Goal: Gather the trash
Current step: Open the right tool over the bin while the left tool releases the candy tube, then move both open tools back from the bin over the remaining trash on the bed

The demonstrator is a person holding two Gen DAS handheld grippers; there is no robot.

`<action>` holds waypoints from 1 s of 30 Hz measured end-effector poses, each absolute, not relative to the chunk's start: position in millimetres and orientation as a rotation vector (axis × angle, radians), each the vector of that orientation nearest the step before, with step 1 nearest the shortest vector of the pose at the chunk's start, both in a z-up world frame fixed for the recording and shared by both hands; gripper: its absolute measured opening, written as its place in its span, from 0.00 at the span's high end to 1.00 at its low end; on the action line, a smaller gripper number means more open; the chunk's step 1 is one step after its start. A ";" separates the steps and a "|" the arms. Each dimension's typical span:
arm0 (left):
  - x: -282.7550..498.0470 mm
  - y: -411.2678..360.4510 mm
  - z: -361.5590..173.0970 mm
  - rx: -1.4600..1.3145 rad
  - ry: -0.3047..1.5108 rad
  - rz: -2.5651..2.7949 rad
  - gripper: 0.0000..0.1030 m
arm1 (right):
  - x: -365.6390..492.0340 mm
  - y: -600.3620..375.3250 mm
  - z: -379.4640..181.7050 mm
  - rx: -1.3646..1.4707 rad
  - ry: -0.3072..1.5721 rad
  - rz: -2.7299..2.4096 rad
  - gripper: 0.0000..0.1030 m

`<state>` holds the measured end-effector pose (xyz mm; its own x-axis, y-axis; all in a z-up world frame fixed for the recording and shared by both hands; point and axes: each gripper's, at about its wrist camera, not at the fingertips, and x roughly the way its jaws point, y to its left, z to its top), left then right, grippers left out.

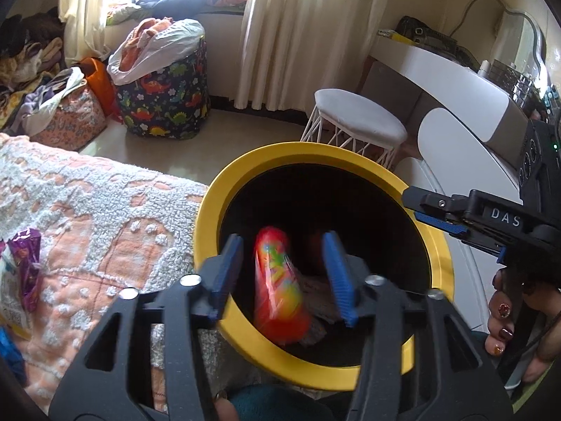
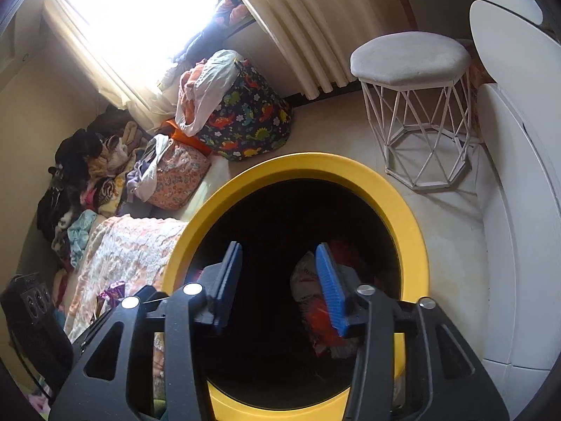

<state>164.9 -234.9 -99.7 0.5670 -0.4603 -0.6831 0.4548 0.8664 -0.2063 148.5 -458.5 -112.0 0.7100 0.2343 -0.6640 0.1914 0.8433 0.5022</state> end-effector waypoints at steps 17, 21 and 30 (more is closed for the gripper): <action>140.4 -195.0 -71.5 -0.009 0.698 -0.423 0.13 | 151.7 -434.8 -96.9 0.524 0.751 0.064 0.35; 139.2 -185.7 -65.8 -0.019 0.685 -0.407 0.13 | 151.0 -430.6 -91.8 0.507 0.732 0.070 0.34; 136.7 -164.4 -58.1 -0.039 0.655 -0.351 0.12 | 149.5 -402.5 -76.3 0.430 0.684 0.109 0.30</action>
<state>136.7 -164.4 -58.1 0.7366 -0.3318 -0.5893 0.3075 0.9404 -0.1452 149.5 -402.5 -76.3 0.7732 0.2369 -0.5883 0.0413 0.9068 0.4194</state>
